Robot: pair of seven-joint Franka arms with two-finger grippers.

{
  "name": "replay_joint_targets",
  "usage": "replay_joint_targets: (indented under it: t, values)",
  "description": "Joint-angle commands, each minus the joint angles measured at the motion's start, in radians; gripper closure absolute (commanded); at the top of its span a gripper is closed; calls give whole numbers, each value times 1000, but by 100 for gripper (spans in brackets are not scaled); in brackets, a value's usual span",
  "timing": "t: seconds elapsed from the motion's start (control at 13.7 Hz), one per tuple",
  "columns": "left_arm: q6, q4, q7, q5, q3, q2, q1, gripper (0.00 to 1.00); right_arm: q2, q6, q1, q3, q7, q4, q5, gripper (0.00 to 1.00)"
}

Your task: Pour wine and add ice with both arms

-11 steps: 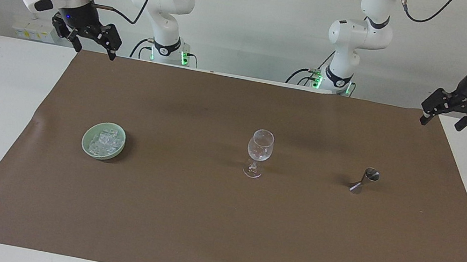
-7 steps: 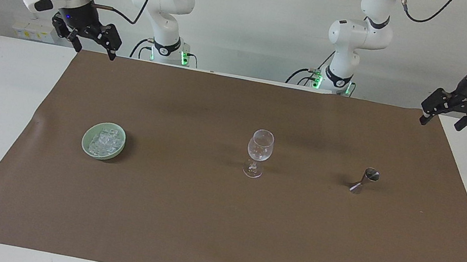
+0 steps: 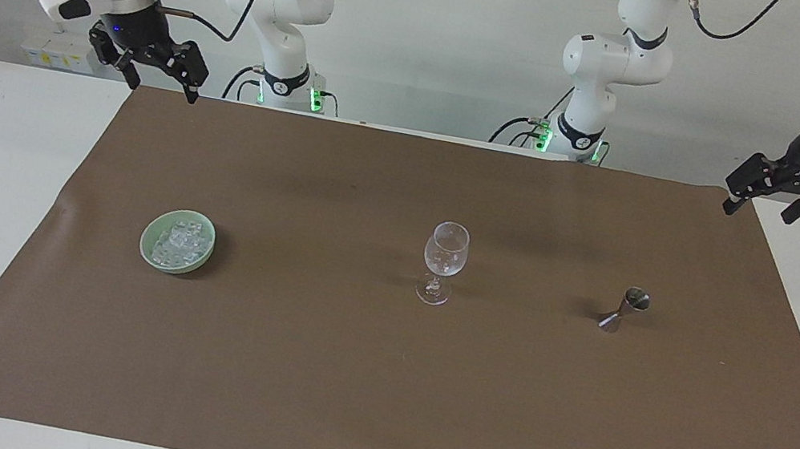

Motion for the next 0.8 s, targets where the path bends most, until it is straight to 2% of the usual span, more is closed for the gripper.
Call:
replay_joint_targets:
  t: [0.0,0.73]
  values:
    - [-5,-35,0,15,-3,-31,7,0,-5,-17,-2,0,-28,7,3,0]
    - [11,-53,9,15,-3,-40,5,0,-5,-17,-2,0,-28,7,3,0]
